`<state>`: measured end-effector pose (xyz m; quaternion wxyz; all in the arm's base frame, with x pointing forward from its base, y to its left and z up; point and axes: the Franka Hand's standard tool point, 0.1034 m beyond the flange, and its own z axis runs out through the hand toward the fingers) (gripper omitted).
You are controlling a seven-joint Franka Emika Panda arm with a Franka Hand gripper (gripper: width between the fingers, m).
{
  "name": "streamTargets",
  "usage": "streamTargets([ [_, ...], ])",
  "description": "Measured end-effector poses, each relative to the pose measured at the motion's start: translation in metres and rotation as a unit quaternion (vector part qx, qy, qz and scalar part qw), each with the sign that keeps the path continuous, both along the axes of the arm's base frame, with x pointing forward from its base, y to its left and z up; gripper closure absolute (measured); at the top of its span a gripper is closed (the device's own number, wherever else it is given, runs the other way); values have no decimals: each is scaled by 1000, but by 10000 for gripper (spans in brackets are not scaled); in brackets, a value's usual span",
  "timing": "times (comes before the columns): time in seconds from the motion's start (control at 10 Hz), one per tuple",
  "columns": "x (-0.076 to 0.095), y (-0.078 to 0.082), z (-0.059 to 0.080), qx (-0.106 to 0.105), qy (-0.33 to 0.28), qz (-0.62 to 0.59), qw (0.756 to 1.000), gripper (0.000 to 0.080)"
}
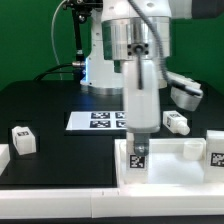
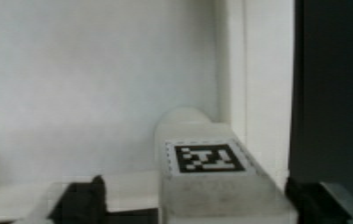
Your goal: Assemble square table
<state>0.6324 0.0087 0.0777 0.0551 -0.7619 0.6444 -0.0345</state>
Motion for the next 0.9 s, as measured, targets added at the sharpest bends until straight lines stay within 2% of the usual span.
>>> streamTargets([
  [0.1,0,1,-1,-11,-4,104,995,229],
  [0.2,0,3,-1,-15,-5,141,990,166],
  [0.6,0,0,-1,-31,-10,262,965,151],
  [0.7,0,-5,0,-50,-11,364,930,151],
  [0.9,1,-6,-1,-71,-10,510,857,151],
])
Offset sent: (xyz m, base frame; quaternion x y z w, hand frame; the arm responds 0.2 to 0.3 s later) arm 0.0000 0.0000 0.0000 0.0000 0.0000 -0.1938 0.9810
